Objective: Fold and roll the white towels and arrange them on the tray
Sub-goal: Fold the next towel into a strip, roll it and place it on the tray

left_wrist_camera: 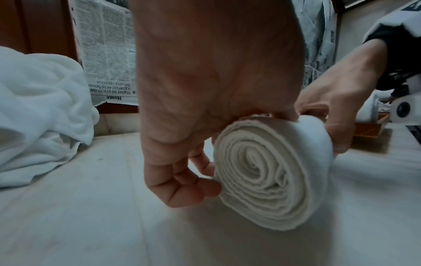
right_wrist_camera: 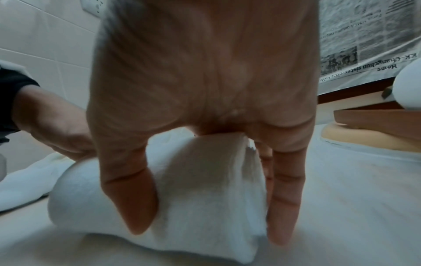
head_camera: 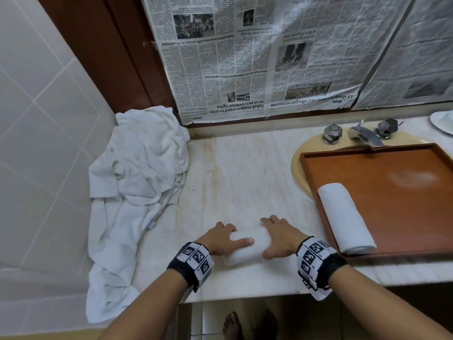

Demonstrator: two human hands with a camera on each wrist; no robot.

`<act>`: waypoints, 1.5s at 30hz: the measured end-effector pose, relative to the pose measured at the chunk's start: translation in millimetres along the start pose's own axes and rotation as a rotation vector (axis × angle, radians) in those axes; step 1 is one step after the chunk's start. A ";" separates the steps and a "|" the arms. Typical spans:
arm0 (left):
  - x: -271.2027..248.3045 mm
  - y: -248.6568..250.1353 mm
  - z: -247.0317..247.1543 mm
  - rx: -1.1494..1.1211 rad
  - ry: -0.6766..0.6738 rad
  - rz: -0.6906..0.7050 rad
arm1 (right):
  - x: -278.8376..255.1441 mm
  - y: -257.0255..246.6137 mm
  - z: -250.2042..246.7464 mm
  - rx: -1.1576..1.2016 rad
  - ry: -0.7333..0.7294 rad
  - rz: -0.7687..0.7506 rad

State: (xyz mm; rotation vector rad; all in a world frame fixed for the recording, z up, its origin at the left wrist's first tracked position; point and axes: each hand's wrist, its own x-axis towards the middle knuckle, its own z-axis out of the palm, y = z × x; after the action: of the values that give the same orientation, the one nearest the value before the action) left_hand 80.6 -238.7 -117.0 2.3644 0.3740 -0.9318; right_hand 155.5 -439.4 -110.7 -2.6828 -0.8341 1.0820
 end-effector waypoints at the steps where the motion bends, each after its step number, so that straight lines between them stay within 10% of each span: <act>1: 0.9 -0.5 0.4 -0.002 -0.018 0.003 | -1.3 0.3 0.5 -0.006 -0.022 0.010; 20: -5.1 19.7 -12.8 -0.022 -0.110 0.332 | -80.0 22.6 5.5 0.364 0.134 0.044; 31: 7.0 173.5 -69.7 -0.015 -0.109 0.716 | -159.0 107.2 -28.7 0.592 0.565 0.098; 45: 104.4 343.8 -27.0 0.007 0.026 0.777 | -147.6 225.1 -31.8 0.944 0.846 0.347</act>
State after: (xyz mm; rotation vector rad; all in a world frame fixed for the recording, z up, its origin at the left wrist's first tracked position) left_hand 322.4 -492.9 -35.1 2.2264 -0.5159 -0.5197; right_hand 190.0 -705.1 -69.4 -2.0886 0.2612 0.1605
